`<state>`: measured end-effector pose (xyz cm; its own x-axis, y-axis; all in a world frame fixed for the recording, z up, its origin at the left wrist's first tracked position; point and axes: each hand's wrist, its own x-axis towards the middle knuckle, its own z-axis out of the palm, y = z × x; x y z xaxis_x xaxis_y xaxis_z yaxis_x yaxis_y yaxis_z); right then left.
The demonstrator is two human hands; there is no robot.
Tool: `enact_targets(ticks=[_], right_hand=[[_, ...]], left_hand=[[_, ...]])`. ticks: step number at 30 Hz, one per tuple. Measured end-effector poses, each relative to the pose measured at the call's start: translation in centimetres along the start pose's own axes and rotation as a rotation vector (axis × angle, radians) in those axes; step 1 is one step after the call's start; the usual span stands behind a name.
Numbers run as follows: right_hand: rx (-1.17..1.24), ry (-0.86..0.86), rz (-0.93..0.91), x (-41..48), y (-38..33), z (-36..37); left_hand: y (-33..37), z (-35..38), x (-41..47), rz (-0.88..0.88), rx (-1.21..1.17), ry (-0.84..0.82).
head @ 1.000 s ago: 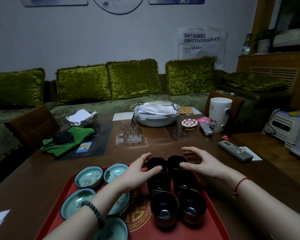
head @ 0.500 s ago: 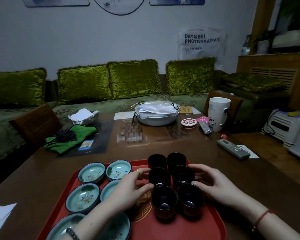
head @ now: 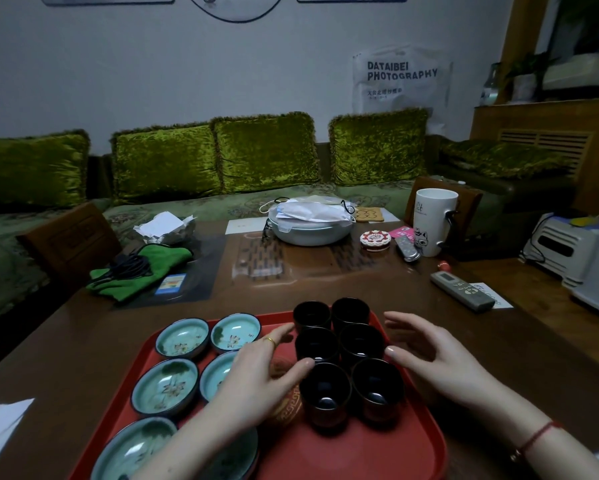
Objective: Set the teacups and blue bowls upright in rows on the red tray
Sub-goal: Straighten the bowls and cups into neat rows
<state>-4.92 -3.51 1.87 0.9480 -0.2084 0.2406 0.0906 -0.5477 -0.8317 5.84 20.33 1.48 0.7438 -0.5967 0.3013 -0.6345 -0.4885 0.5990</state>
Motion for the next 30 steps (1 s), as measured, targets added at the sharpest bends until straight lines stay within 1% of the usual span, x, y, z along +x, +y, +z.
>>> enact_targets(ticks=[5,10,16,22,24,26,28,30], right_hand=[[-0.083,0.011,-0.001,-3.7,-1.1,0.6],[-0.167,0.009,0.012,-5.8,-1.5,2.5],[-0.176,0.097,0.023,-5.7,-1.2,3.6],[-0.187,0.119,0.016,-5.8,-1.4,3.8],[-0.228,0.175,-0.021,-6.0,-2.0,3.9],[-0.263,0.229,-0.098,-6.1,-3.0,4.4],[-0.274,0.231,-0.176,-6.4,-4.2,5.1],[-0.251,0.190,-0.222,-6.7,-5.6,6.3]], left_hand=[[1.3,0.5,-3.3,-0.052,0.240,-0.075],[1.3,1.8,-4.1,-0.084,0.299,-0.066],[1.2,2.5,-4.0,-0.071,0.301,-0.037],[1.5,1.9,-4.2,-0.049,0.245,-0.033],[1.5,0.8,-4.6,-0.031,0.194,-0.004],[1.2,-0.9,-5.3,-0.020,0.144,0.045],[0.4,-3.1,-6.3,-0.032,0.087,0.106],[-0.9,-5.1,-7.6,-0.054,0.070,0.145]])
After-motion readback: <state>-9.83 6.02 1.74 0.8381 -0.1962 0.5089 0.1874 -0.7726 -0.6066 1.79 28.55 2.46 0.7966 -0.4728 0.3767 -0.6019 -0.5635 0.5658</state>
